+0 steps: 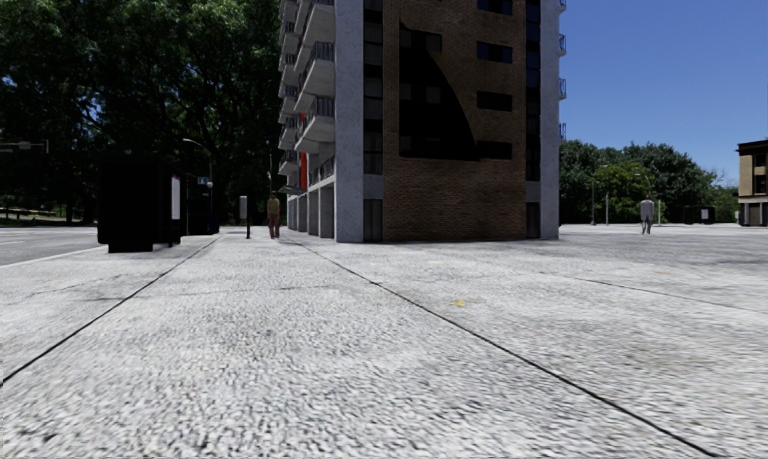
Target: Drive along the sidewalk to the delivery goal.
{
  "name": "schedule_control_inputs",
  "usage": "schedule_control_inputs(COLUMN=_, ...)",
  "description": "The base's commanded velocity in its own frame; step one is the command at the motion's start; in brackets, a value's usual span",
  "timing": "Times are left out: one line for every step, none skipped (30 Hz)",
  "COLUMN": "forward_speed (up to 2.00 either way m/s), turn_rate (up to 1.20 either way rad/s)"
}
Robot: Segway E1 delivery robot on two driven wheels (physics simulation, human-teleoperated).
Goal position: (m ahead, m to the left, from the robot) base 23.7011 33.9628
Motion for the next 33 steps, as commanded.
schedule_control_inputs(forward_speed=2.00, turn_rate=0.00)
schedule_control_inputs(forward_speed=2.00, turn_rate=0.00)
schedule_control_inputs(forward_speed=2.00, turn_rate=0.00)
schedule_control_inputs(forward_speed=2.00, turn_rate=0.00)
schedule_control_inputs(forward_speed=2.00, turn_rate=0.00)
schedule_control_inputs(forward_speed=2.00, turn_rate=0.00)
schedule_control_inputs(forward_speed=2.00, turn_rate=0.00)
schedule_control_inputs(forward_speed=2.00, turn_rate=0.00)
schedule_control_inputs(forward_speed=2.00, turn_rate=0.00)
schedule_control_inputs(forward_speed=2.00, turn_rate=0.00)
schedule_control_inputs(forward_speed=2.00, turn_rate=0.00)
schedule_control_inputs(forward_speed=2.00, turn_rate=0.00)
schedule_control_inputs(forward_speed=2.00, turn_rate=0.00)
schedule_control_inputs(forward_speed=2.00, turn_rate=0.00)
schedule_control_inputs(forward_speed=2.00, turn_rate=0.00)
schedule_control_inputs(forward_speed=2.00, turn_rate=0.00)
schedule_control_inputs(forward_speed=2.00, turn_rate=0.00)
schedule_control_inputs(forward_speed=2.00, turn_rate=0.00)
schedule_control_inputs(forward_speed=2.00, turn_rate=0.00)
schedule_control_inputs(forward_speed=2.00, turn_rate=0.00)
schedule_control_inputs(forward_speed=2.00, turn_rate=0.00)
schedule_control_inputs(forward_speed=2.00, turn_rate=0.00)
schedule_control_inputs(forward_speed=2.00, turn_rate=0.00)
schedule_control_inputs(forward_speed=2.00, turn_rate=0.00)
schedule_control_inputs(forward_speed=2.00, turn_rate=0.00)
schedule_control_inputs(forward_speed=2.00, turn_rate=0.00)
schedule_control_inputs(forward_speed=2.00, turn_rate=0.00)
schedule_control_inputs(forward_speed=2.00, turn_rate=0.10)
schedule_control_inputs(forward_speed=2.00, turn_rate=0.25)
schedule_control_inputs(forward_speed=2.00, turn_rate=0.25)
schedule_control_inputs(forward_speed=2.00, turn_rate=0.45)
schedule_control_inputs(forward_speed=2.00, turn_rate=0.52)
schedule_control_inputs(forward_speed=2.00, turn_rate=0.54)
